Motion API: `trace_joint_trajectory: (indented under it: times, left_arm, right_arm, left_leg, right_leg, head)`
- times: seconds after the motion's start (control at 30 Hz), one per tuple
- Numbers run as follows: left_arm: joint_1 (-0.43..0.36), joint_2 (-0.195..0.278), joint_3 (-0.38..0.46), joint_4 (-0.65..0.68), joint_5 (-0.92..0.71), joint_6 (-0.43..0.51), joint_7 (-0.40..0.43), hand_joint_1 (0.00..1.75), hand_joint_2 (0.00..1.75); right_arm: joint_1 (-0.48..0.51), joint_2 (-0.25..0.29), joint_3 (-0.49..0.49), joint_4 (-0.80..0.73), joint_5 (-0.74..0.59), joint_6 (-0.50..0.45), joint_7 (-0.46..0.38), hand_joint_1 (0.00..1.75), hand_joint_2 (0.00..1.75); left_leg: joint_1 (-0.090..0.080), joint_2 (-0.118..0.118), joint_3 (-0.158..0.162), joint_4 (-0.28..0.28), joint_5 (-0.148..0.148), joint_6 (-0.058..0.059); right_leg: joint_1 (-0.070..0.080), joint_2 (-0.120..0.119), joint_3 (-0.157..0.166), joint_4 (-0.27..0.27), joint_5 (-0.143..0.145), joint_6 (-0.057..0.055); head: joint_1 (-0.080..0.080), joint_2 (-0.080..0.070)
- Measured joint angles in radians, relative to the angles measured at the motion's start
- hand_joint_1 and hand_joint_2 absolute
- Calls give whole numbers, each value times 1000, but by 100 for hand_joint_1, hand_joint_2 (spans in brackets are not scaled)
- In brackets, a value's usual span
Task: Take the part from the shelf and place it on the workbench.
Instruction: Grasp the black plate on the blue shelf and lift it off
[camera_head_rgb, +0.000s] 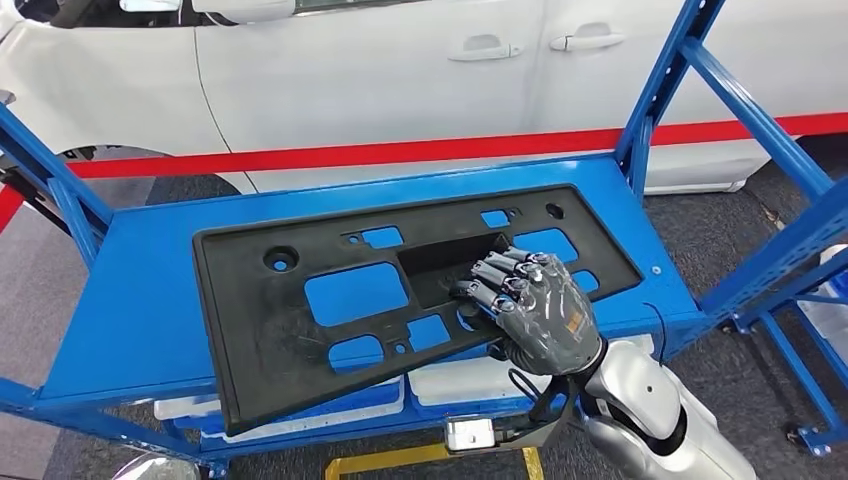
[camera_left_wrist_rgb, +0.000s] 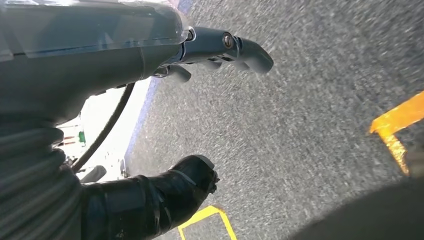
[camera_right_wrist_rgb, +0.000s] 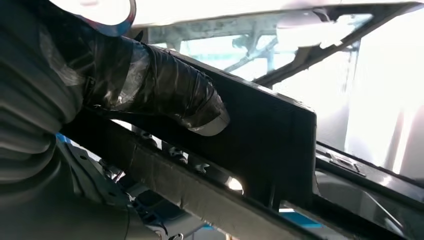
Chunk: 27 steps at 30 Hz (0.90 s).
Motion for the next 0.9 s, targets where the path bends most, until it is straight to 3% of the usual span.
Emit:
trace_joint_trajectory:
  times: [0.03, 0.07, 0.1, 0.17, 0.23, 0.3, 0.37, 0.4, 0.43, 0.5, 0.53, 0.57, 0.6, 0.63, 0.67, 0.7, 0.77, 0.8, 0.87, 0.9]
  left_arm:
    - [0, 0, 0, 0, 0, 0, 0, 0, 175]
    - [-1, 0, 0, 0, 0, 0, 0, 0, 175]
    - [-1, 0, 0, 0, 0, 0, 0, 0, 175]
    - [-4, 0, 0, 0, 0, 0, 0, 0, 175]
    - [-10, 0, 0, 0, 0, 0, 0, 0, 175]
    - [-14, 0, 0, 0, 0, 1, 0, 0, 175]
    - [-14, -1, 0, 0, 0, 1, 1, 0, 175]
    - [-14, -1, 0, 0, 1, 1, 1, 0, 175]
    - [-14, -1, 0, 0, 2, 0, 2, 0, 175]
    - [-13, 0, 0, 0, 8, 0, 3, 0, 175]
    - [-13, 0, 1, 0, 13, 0, 4, 0, 175]
    - [-12, 0, 2, 0, 17, 0, 5, 0, 175]
    - [-11, 0, 4, 0, 22, 0, 5, 0, 175]
    - [-11, 0, 5, 0, 27, 1, 5, 0, 175]
    - [-11, -1, 8, 0, 32, 2, 6, 0, 175]
    - [-12, -2, 10, 0, 37, 2, 8, 0, 175]
    - [-12, -4, 18, 0, 42, 4, 17, 0, 175]
    - [-12, -5, 20, 0, 42, 4, 22, 0, 175]
    - [-9, -6, 23, 0, 36, 3, 36, 0, 175]
    - [-8, -7, 23, 0, 33, 2, 43, 0, 175]
  right_arm:
    - [0, -1, 2, -4, 1, -1, -2, 175, 175]
    - [0, -3, 4, -7, 2, -2, -4, 175, 175]
    - [0, -4, 8, -11, 2, -3, -6, 175, 175]
    - [-1, -8, 15, -21, 1, -3, -10, 175, 175]
    - [-2, -12, 22, -32, -3, -4, -13, 175, 175]
    - [-5, -17, 32, -40, -12, -4, -18, 175, 175]
    - [-9, -20, 43, -46, -23, -4, -24, 175, 175]
    - [-11, -22, 48, -49, -28, -4, -28, 175, 175]
    - [-12, -24, 53, -51, -32, -4, -31, 175, 175]
    - [-20, -26, 63, -53, -40, -1, -37, 175, 175]
    - [-28, -25, 71, -52, -45, 5, -40, 175, 175]
    - [-39, -22, 82, -51, -49, 12, -42, 175, 175]
    - [-52, -16, 94, -49, -53, 21, -44, 175, 175]
    - [-69, -7, 107, -46, -56, 29, -43, 175, 175]
    - [-90, 6, 121, -40, -58, 36, -43, 175, 175]
    - [-115, 24, 136, -32, -61, 42, -41, 175, 175]
    - [-173, 71, 174, -4, -72, 53, -33, 175, 175]
    - [-201, 96, 194, 14, -77, 57, -28, 175, 175]
    - [-253, 144, 233, 53, -89, 63, -16, 175, 175]
    - [-277, 165, 249, 70, -94, 65, -10, 175, 175]
  left_leg:
    - [0, 0, -9, 50, -26, 0]
    - [0, 0, -5, 75, -30, 2]
    - [-2, 0, 14, 69, -14, 6]
    - [-7, 12, 97, -30, 37, 20]
    - [-20, 45, 182, -162, 49, 35]
    - [-31, 58, 207, -221, 46, 43]
    - [-32, 42, 196, -232, 72, 53]
    - [-30, 35, 188, -240, 88, 59]
    - [-27, 28, 179, -247, 105, 64]
    - [-25, 13, 150, -249, 134, 71]
    - [-26, 5, 132, -245, 146, 71]
    - [-26, -4, 112, -240, 157, 69]
    - [-26, -13, 91, -234, 168, 67]
    - [-26, -23, 71, -227, 178, 64]
    - [-25, -34, 52, -218, 187, 60]
    - [-25, -44, 35, -209, 195, 55]
    - [-25, -60, 13, -196, 211, 43]
    - [-24, -67, 8, -195, 221, 37]
    - [-24, -83, -1, -199, 239, 24]
    - [-25, -79, -10, -192, 229, 17]
  right_leg:
    - [3, -2, -11, 0, 8, -2]
    - [7, -5, -22, 1, 16, -4]
    - [11, -10, -33, 2, 24, -5]
    - [18, -20, -52, 2, 41, -5]
    - [22, -35, -58, 0, 56, 1]
    - [18, -56, -55, -8, 70, 13]
    - [13, -68, -52, -15, 79, 27]
    - [12, -59, -56, -7, 61, 32]
    - [12, -44, -63, 18, 24, 37]
    - [12, -14, -86, 119, -81, 42]
    - [12, -9, -96, 179, -117, 43]
    - [12, -8, -97, 224, -129, 44]
    - [12, -6, -84, 241, -118, 44]
    - [12, -3, -54, 224, -92, 43]
    - [11, 7, -8, 174, -67, 40]
    - [11, 28, 43, 107, -60, 36]
    - [11, 65, 111, -1, -75, 28]
    - [13, 71, 121, -23, -84, 24]
    - [12, 47, 109, -32, -70, 13]
    - [9, 34, 99, -34, -59, 4]
  head:
    - [0, 0]
    - [0, 0]
    - [0, 0]
    - [0, 0]
    - [0, 0]
    - [-2, 0]
    - [-3, 0]
    - [-3, 0]
    - [-2, 0]
    - [-2, 0]
    - [-2, 0]
    - [-3, 0]
    - [-2, 0]
    - [-2, 0]
    - [-2, 0]
    - [-2, 0]
    - [-3, 0]
    - [-3, 0]
    - [-2, 0]
    - [-4, 0]
